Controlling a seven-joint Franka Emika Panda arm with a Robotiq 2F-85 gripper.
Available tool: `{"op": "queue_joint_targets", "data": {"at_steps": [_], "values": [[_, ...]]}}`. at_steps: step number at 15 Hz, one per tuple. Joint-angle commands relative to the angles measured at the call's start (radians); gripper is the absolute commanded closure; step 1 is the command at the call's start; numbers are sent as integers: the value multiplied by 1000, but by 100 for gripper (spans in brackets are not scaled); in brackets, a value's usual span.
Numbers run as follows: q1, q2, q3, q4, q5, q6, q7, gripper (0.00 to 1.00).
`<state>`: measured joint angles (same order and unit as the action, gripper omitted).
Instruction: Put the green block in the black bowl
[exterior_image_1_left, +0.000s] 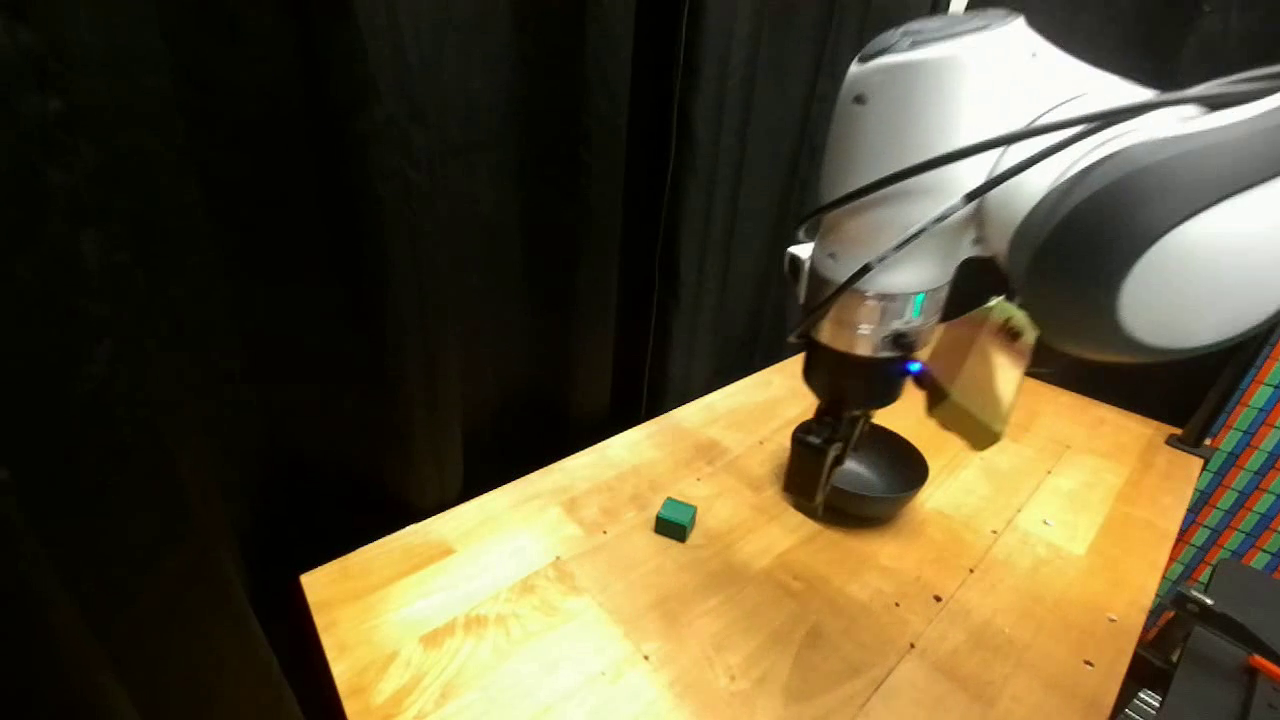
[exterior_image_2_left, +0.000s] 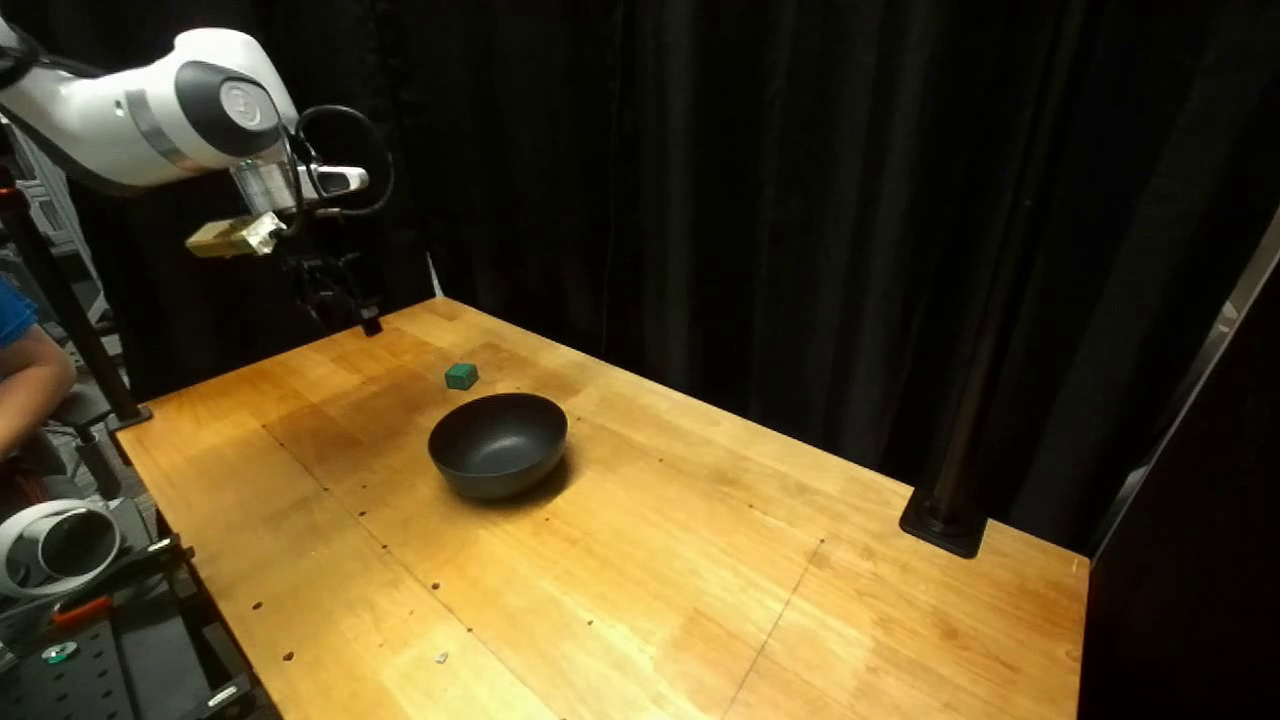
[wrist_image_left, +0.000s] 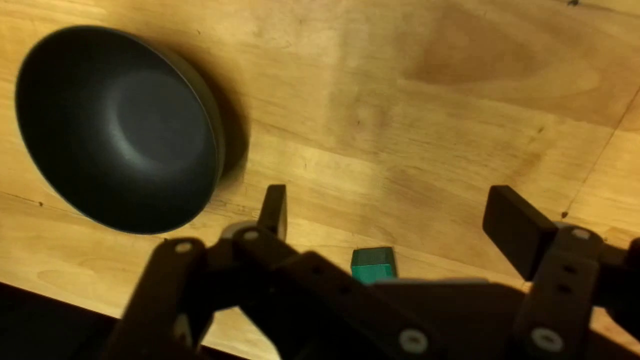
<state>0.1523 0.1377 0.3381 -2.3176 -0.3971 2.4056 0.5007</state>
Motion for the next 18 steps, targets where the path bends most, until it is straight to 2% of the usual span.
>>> {"op": "queue_joint_targets", "data": {"at_steps": [1, 3, 8, 16, 18], "values": [[108, 210, -120, 180, -138, 39, 131, 0], [159, 296, -188, 254, -165, 61, 158, 0], [249, 469, -303, 403, -134, 129, 184, 0], [309, 617, -365, 545, -59, 180, 166, 0], [324, 635, -379, 568, -56, 182, 163, 27]]}}
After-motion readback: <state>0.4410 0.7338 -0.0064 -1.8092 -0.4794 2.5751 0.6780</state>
